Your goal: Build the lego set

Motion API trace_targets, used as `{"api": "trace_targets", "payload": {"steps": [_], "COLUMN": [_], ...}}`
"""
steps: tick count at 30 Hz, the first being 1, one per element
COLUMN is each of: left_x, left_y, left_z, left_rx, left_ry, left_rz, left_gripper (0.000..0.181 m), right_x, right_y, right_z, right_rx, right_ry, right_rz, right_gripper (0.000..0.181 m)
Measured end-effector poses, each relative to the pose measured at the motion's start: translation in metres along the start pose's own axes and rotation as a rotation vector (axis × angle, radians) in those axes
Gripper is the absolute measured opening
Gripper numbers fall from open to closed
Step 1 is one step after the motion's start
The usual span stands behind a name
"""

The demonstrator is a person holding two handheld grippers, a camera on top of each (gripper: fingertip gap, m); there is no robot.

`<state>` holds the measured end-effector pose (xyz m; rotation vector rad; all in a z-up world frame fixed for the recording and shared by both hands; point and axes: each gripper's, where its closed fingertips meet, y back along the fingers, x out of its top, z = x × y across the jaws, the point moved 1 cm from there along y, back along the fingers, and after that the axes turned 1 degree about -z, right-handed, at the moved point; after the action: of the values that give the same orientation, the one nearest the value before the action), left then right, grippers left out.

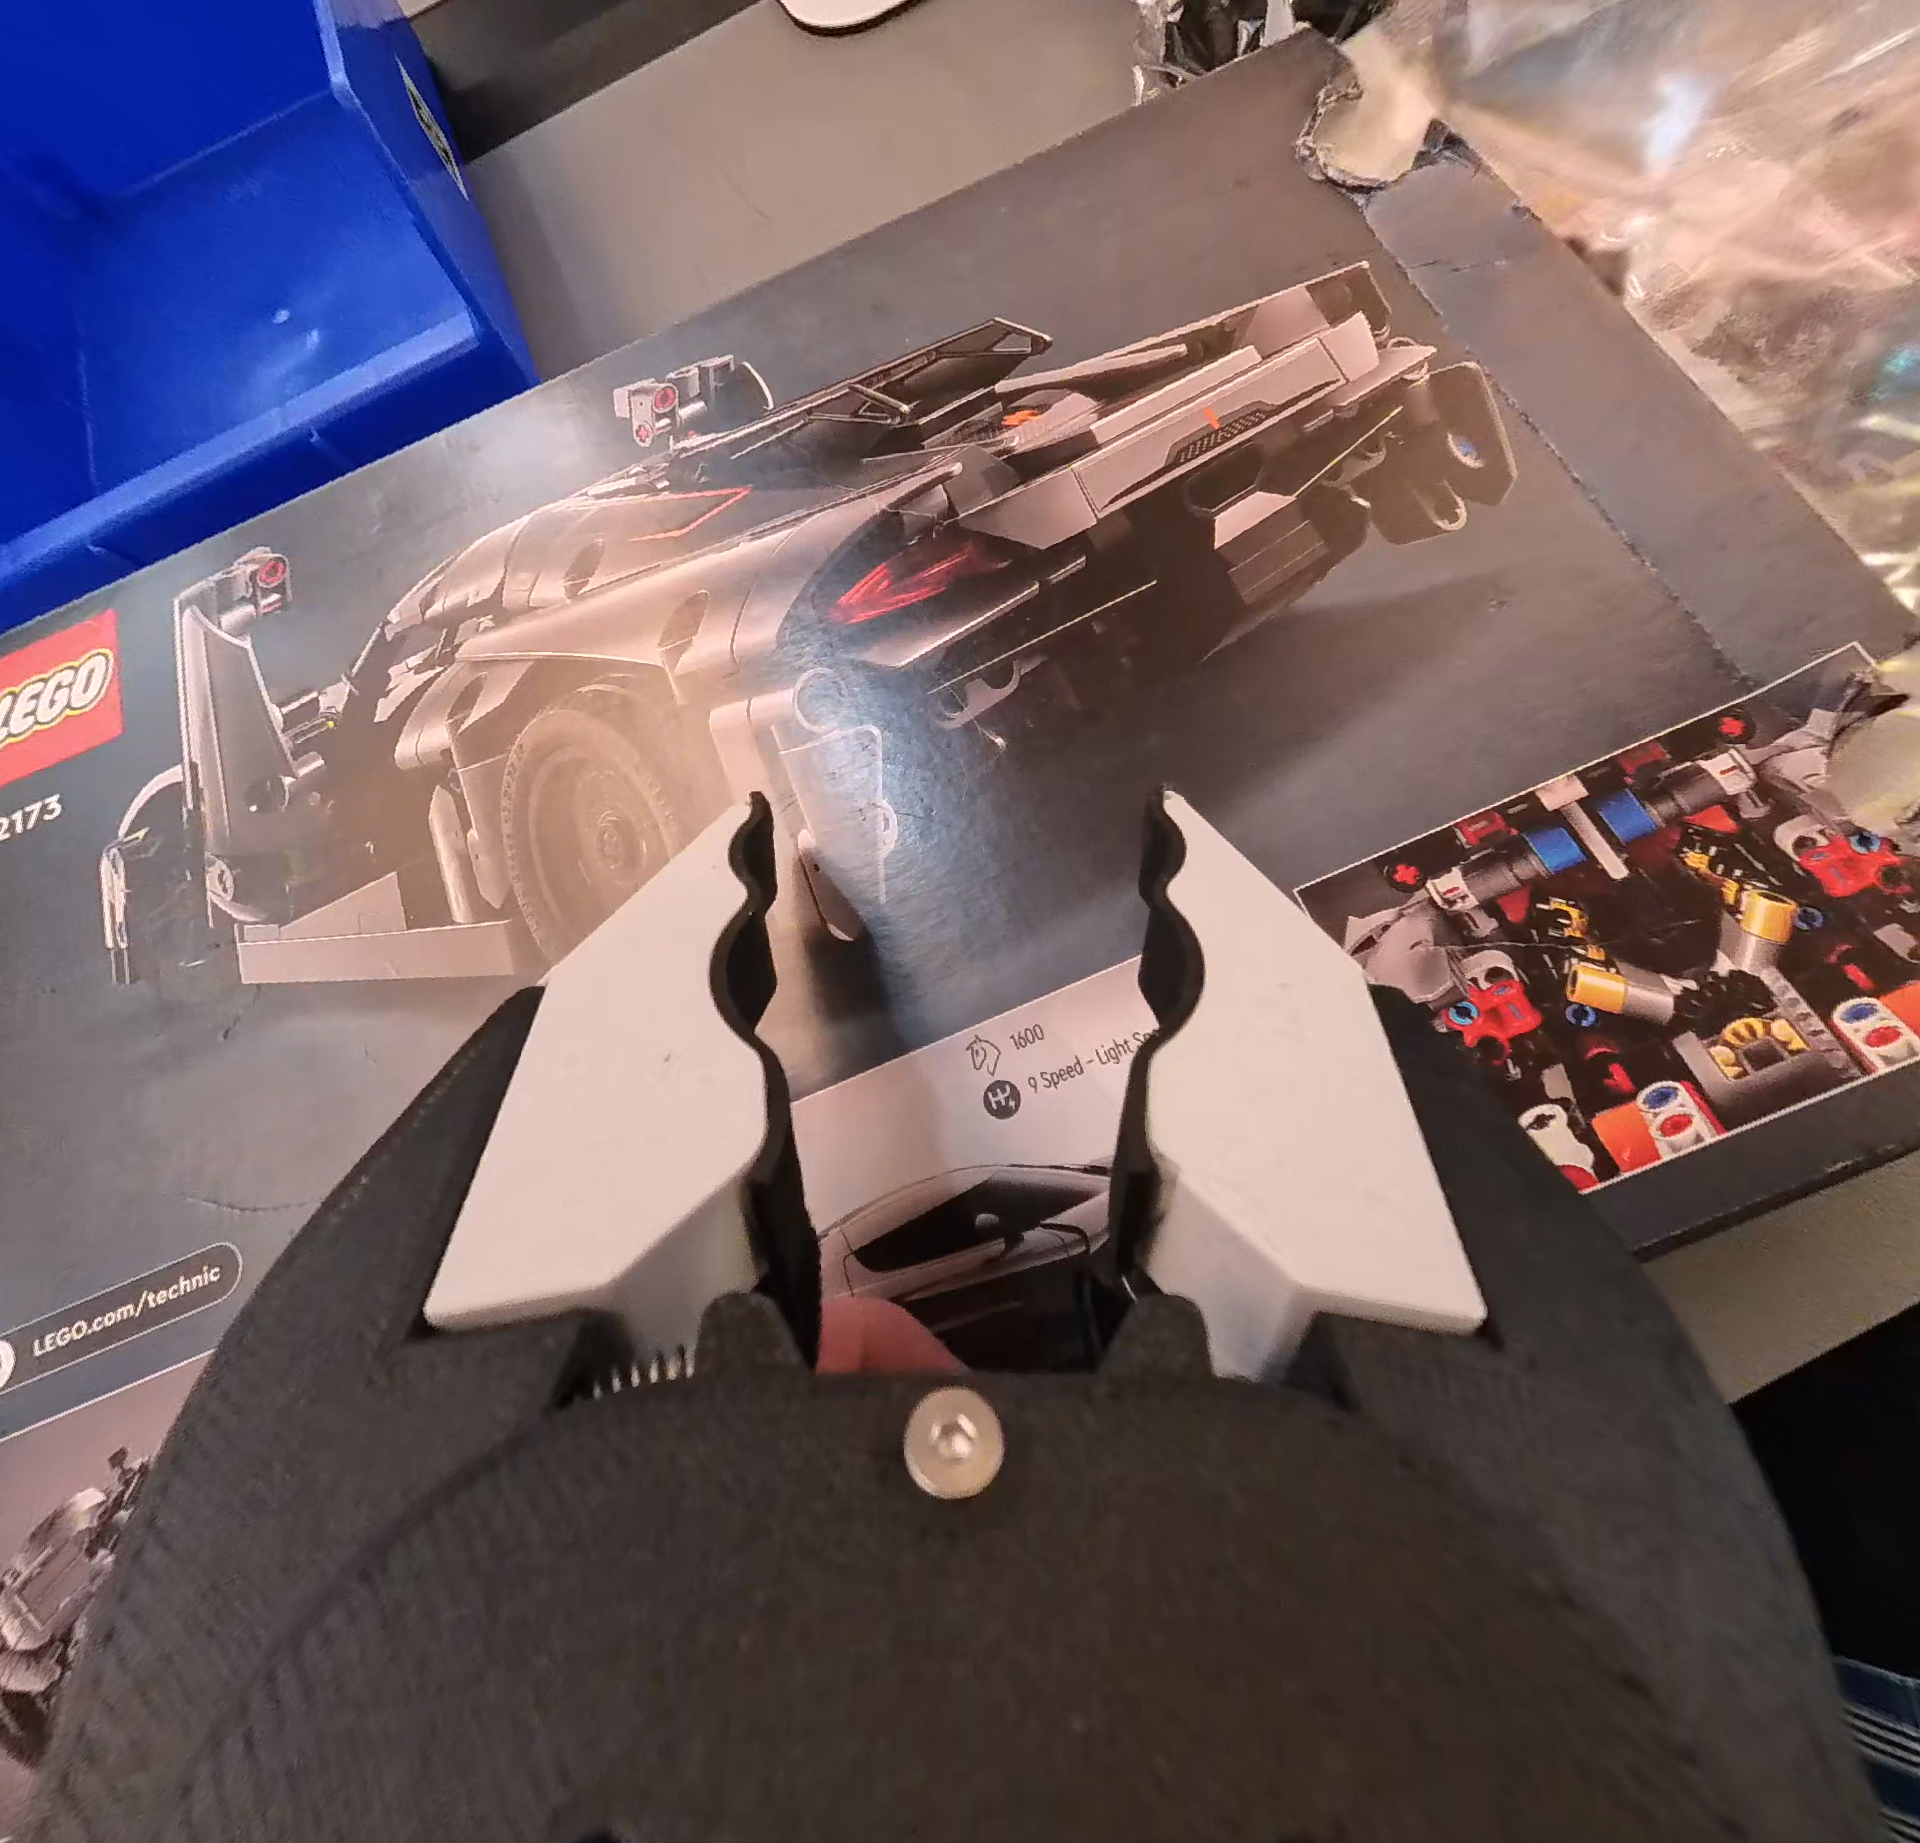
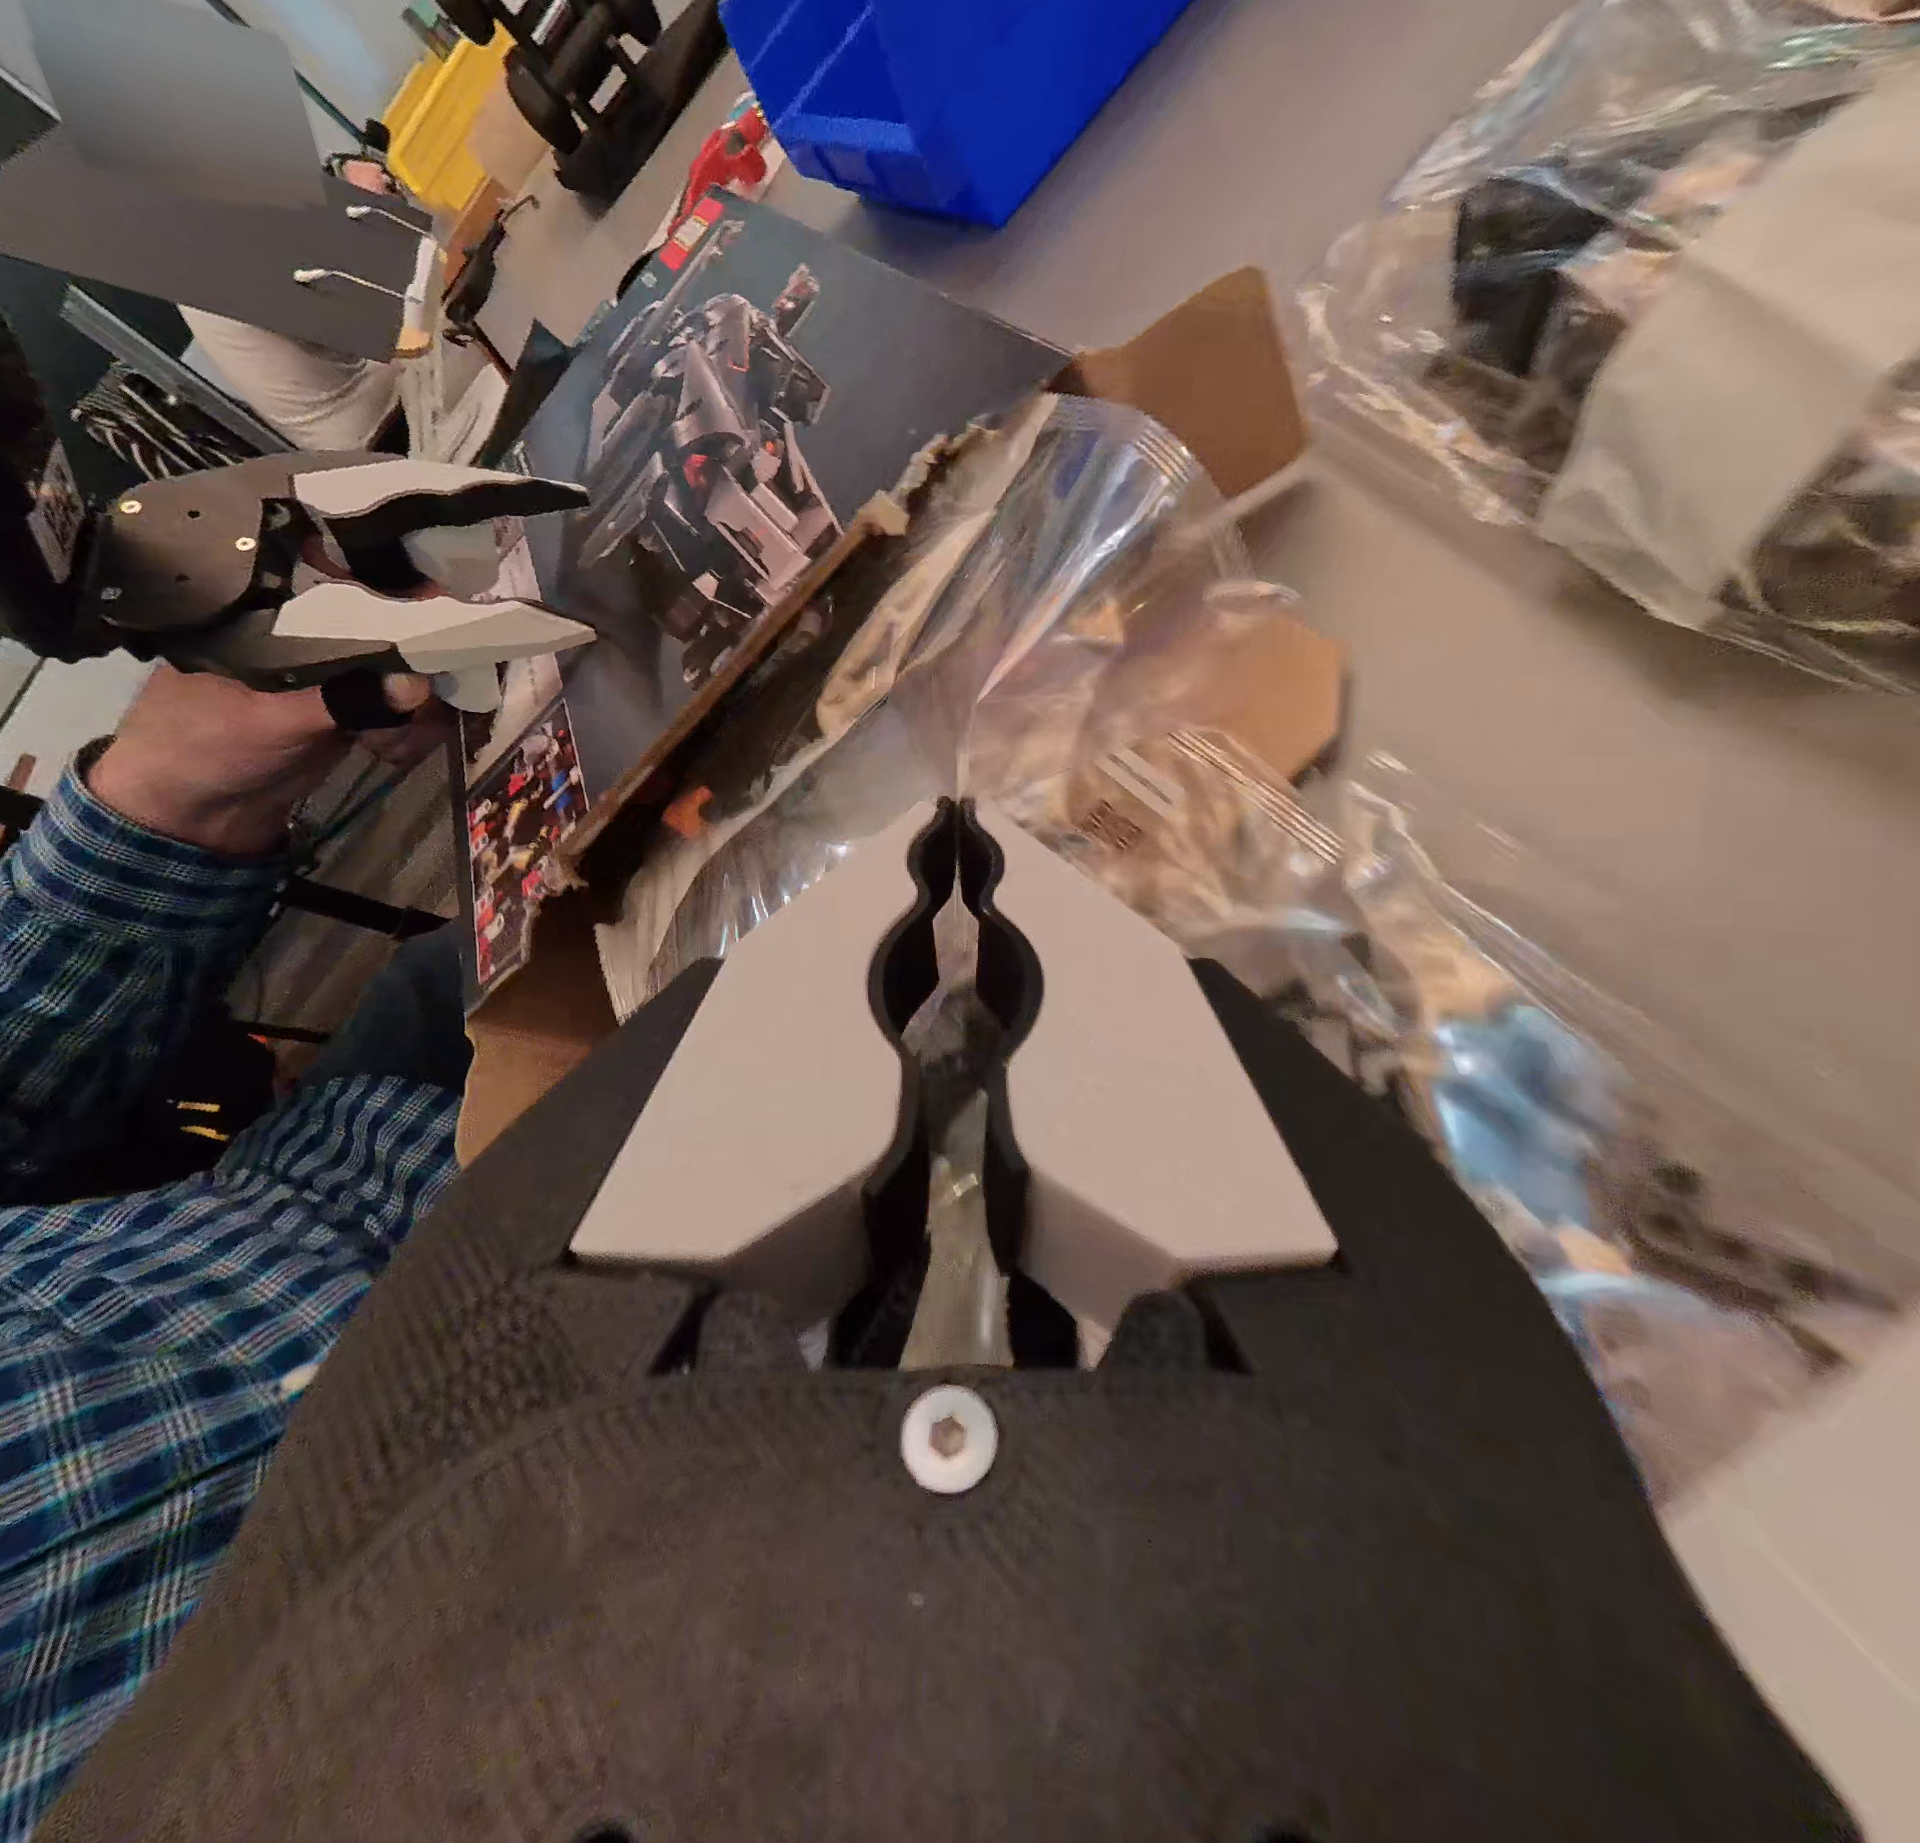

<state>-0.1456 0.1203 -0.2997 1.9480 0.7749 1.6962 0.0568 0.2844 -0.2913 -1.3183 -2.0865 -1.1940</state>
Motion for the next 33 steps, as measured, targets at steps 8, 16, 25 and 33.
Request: {"api": "trace_targets", "payload": {"steps": [8, 16, 25, 33], "left_x": [0.001, 0.006, 0.009, 0.009], "left_y": [0.000, -0.001, -0.001, -0.001], "left_z": [0.000, 0.003, 0.013, 0.017], "left_rx": [0.004, 0.017, 0.001, -0.017], "left_ry": [-0.015, -0.064, -0.092, -0.084], "left_rz": [-0.010, -0.023, -0.022, 0.000], "left_gripper": [0.068, 0.067, 0.068, 0.068], "right_x": [-0.015, -0.037, -0.049, -0.095], "right_y": [0.077, 0.127, 0.098, 0.034], "right_z": [0.049, 0.100, -0.005, -0.008], "right_rx": [-0.120, -0.318, -0.385, -0.681], "right_ry": [-0.028, -0.005, 0.602, 1.111], "right_rz": [-0.025, -0.111, -0.197, -0.379], "right_gripper": [0.000, 0.000, 0.084, 0.027]}}
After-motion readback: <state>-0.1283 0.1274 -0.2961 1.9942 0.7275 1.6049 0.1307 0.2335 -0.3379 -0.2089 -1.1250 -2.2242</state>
